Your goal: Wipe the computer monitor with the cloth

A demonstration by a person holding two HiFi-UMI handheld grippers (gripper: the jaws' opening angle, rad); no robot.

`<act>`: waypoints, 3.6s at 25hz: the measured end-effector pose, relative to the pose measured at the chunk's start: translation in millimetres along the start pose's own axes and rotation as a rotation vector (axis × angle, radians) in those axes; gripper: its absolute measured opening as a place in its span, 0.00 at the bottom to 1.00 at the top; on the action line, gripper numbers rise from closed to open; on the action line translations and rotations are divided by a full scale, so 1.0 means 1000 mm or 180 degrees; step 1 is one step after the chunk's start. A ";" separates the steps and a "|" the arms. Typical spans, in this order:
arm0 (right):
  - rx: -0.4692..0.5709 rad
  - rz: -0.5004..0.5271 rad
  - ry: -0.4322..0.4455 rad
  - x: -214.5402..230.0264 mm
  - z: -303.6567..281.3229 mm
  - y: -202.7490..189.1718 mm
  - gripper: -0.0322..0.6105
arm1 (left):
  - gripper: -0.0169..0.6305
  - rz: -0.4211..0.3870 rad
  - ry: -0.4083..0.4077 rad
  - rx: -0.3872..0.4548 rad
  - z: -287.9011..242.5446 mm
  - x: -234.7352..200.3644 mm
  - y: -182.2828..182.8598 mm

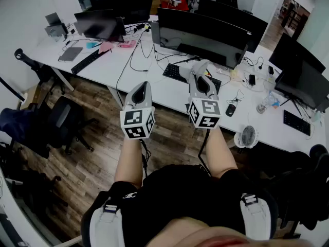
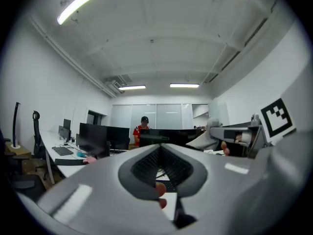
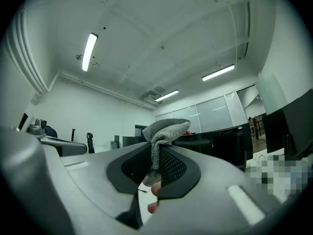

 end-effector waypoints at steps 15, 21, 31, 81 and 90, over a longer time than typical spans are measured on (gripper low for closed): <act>0.0082 0.0071 -0.0124 -0.042 -0.002 -0.003 0.09 | 0.10 0.0020 -0.0137 0.0026 0.013 -0.039 -0.009; 0.0144 0.0033 -0.0144 -0.039 -0.019 -0.008 0.09 | 0.10 0.0003 -0.0099 0.0029 0.003 -0.048 -0.012; 0.0143 0.0013 -0.0010 -0.028 -0.073 -0.019 0.09 | 0.10 -0.0070 0.0010 0.0004 -0.037 -0.068 -0.014; 0.0168 0.0320 -0.0421 0.175 -0.453 -0.038 0.09 | 0.10 -0.0015 -0.0783 -0.0126 -0.511 -0.097 -0.007; 0.0140 0.0612 -0.0744 0.159 -0.522 -0.026 0.09 | 0.10 0.0003 -0.1020 -0.0099 -0.539 -0.152 -0.018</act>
Point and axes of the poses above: the fingertips, and each gripper's own axes: z backward along the fingers, x to its right, y out of its top, the point moved 10 cm from there along z, backward along the fingers, and after that the axes turned 15 degrees about y, right-handed, at the moved point
